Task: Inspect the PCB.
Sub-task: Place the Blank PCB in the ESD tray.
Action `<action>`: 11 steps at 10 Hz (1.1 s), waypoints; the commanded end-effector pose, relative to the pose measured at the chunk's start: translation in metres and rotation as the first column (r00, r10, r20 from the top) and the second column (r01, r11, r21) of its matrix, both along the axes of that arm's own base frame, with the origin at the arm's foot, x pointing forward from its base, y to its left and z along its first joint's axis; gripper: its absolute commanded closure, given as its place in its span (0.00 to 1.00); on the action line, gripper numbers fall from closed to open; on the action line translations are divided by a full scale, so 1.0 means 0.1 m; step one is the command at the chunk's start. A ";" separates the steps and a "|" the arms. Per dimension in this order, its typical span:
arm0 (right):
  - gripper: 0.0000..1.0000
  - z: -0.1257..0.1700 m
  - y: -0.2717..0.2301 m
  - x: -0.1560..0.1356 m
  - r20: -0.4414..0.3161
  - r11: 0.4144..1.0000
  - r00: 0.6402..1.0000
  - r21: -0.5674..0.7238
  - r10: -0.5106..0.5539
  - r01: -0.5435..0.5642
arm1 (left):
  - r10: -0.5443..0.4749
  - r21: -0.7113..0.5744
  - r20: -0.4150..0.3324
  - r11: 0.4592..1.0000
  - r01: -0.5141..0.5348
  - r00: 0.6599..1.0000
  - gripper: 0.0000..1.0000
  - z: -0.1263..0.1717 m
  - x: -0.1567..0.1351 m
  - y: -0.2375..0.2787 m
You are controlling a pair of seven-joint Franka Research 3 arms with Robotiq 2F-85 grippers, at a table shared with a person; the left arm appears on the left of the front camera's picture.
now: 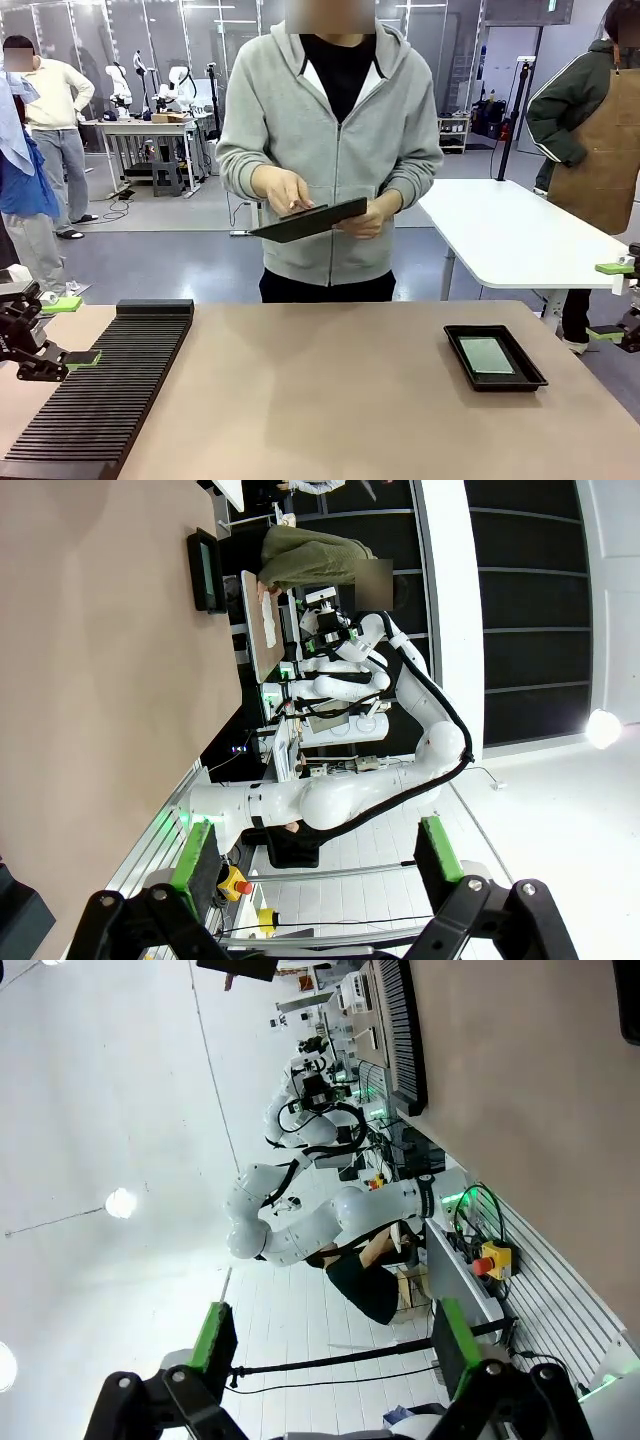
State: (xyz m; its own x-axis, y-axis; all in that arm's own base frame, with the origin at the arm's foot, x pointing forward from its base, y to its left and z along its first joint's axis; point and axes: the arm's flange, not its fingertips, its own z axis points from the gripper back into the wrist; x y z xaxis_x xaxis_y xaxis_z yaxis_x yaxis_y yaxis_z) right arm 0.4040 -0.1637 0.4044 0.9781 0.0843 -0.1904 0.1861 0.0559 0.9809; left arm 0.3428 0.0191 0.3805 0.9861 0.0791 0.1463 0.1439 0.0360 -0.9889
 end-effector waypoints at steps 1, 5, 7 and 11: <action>0.00 0.01 0.00 0.00 0.002 1.000 1.000 -0.018 0.009 -0.009 | -0.002 0.001 0.013 1.000 0.002 1.000 0.00 -0.01 -0.02 -0.01; 0.00 0.01 0.00 0.00 0.002 1.000 1.000 -0.018 0.009 -0.009 | -0.002 0.001 0.013 1.000 0.002 1.000 0.00 -0.01 -0.02 -0.01; 0.00 0.01 0.00 0.00 0.002 1.000 1.000 -0.018 0.009 -0.009 | -0.002 0.001 0.013 1.000 0.002 1.000 0.00 -0.01 -0.02 -0.01; 0.00 0.01 0.00 0.00 0.002 1.000 1.000 -0.018 0.009 -0.009 | -0.002 0.001 0.013 1.000 0.002 1.000 0.00 -0.01 -0.02 -0.01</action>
State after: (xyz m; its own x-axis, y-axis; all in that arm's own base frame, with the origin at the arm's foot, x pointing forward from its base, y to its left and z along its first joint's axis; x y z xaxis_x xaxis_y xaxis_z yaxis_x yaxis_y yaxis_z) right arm 0.4040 -0.1637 0.4044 0.9781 0.0844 -0.1904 0.1861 0.0560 0.9809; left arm 0.3428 0.0191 0.3805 0.9861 0.0791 0.1463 0.1439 0.0360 -0.9889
